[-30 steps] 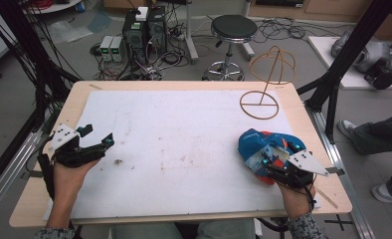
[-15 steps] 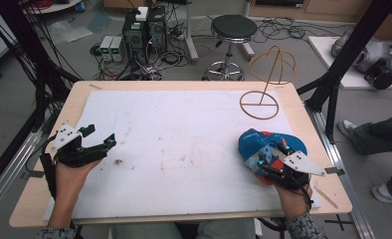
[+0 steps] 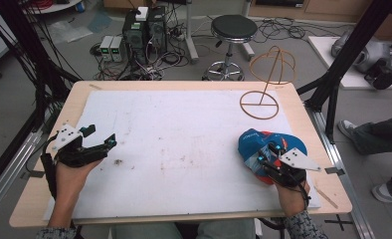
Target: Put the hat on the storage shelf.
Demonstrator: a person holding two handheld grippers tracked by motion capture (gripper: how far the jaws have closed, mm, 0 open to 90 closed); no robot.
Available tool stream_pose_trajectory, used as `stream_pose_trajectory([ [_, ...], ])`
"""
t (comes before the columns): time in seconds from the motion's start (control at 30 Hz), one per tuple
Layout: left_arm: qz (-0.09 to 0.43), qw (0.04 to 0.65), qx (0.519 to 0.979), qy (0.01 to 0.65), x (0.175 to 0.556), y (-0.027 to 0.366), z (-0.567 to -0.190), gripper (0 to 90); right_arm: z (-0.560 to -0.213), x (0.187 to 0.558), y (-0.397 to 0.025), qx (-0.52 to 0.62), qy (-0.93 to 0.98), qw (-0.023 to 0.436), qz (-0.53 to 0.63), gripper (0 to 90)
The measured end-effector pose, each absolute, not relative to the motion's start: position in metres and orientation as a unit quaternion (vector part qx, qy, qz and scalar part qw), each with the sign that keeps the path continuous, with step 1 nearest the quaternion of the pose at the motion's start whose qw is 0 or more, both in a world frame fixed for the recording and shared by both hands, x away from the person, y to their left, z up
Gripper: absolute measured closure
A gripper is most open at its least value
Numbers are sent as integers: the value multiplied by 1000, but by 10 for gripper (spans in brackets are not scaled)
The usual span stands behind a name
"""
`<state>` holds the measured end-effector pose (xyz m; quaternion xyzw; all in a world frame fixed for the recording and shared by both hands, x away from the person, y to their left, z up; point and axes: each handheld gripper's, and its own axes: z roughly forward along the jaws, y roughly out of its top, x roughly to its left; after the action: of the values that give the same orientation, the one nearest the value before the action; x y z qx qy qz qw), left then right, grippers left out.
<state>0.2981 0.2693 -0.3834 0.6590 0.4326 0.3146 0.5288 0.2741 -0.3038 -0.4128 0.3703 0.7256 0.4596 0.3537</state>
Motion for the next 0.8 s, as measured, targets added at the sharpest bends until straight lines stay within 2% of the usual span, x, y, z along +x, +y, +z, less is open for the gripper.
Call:
stream_pose_trajectory([
  [0.13, 318, 529, 657, 432, 297, 271, -382, 191, -412, 274, -303, 367, 727, 355, 459, 603],
  [0.27, 317, 529, 657, 434, 297, 271, -382, 192, -411, 274, -303, 367, 730, 348, 460, 705],
  [0.4, 317, 529, 659, 431, 297, 270, -382, 192, -410, 274, -303, 364, 732, 348, 459, 748],
  [0.5, 317, 528, 659, 432, 297, 270, -382, 193, -409, 275, -305, 361, 735, 347, 458, 813],
  [0.8, 320, 527, 655, 436, 297, 274, -382, 193, -405, 277, -318, 379, 718, 321, 489, 877],
])
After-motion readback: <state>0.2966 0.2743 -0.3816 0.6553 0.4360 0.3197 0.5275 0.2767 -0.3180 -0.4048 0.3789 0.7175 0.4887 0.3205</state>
